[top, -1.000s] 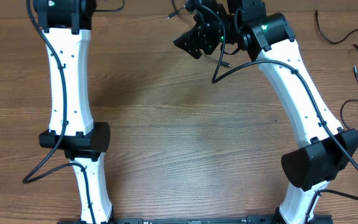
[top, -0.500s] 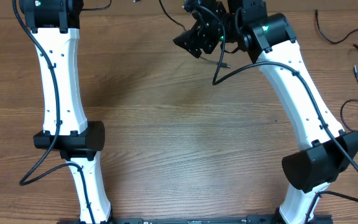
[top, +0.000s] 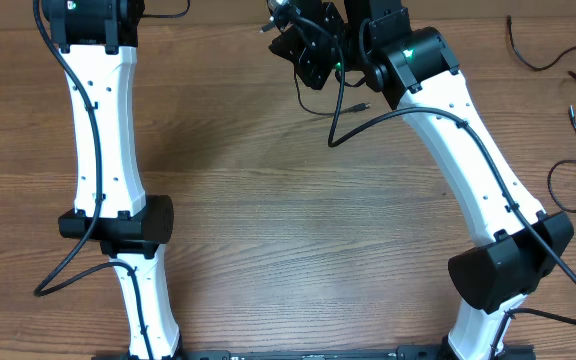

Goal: Untangle cables

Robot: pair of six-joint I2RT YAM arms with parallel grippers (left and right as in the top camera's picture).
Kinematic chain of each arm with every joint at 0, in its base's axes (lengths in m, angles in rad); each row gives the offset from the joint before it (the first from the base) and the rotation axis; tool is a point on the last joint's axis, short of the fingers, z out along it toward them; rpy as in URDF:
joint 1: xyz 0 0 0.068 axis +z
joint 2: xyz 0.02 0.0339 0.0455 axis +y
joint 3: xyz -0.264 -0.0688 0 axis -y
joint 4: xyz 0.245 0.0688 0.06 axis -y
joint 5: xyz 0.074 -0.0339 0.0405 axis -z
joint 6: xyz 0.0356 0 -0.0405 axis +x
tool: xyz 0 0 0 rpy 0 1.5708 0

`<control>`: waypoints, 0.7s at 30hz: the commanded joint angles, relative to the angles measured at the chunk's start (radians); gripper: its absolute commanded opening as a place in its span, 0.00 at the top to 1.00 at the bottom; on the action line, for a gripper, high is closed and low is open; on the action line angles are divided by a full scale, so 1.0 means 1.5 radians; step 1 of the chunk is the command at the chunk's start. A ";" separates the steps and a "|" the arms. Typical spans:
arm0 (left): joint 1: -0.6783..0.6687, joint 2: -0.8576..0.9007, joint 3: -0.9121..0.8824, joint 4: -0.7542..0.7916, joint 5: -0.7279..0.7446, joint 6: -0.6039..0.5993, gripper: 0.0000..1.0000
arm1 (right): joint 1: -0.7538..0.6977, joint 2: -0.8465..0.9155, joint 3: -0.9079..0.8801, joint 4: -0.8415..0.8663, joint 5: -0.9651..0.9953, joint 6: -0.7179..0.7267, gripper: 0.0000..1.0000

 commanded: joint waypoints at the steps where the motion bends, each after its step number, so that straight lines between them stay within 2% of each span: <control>1: 0.000 -0.020 0.015 0.007 0.008 0.004 0.95 | -0.008 -0.033 0.002 0.003 0.010 0.015 0.96; 2: 0.000 -0.020 0.015 0.009 -0.001 0.019 0.85 | -0.012 -0.034 0.002 -0.001 0.016 0.015 0.96; 5: 0.001 -0.020 0.015 0.008 -0.029 0.080 0.05 | -0.026 -0.038 0.002 -0.011 0.018 0.018 0.96; 6: 0.000 -0.020 0.015 0.006 -0.042 0.097 0.00 | -0.032 -0.041 0.002 -0.013 0.018 0.021 0.96; 8: 0.000 -0.021 0.016 -0.006 -0.085 0.151 0.00 | -0.045 -0.047 0.002 -0.014 0.025 0.040 0.96; 12: -0.005 -0.034 0.019 -0.083 -0.260 0.248 0.00 | -0.077 -0.058 0.002 -0.025 0.027 0.065 0.96; 15: -0.010 -0.051 0.019 -0.132 -0.351 0.303 0.00 | -0.096 -0.061 0.002 -0.037 0.038 0.069 0.96; 21: -0.014 -0.096 0.019 -0.216 -0.531 0.330 0.00 | -0.131 -0.068 0.003 -0.035 0.144 0.128 0.96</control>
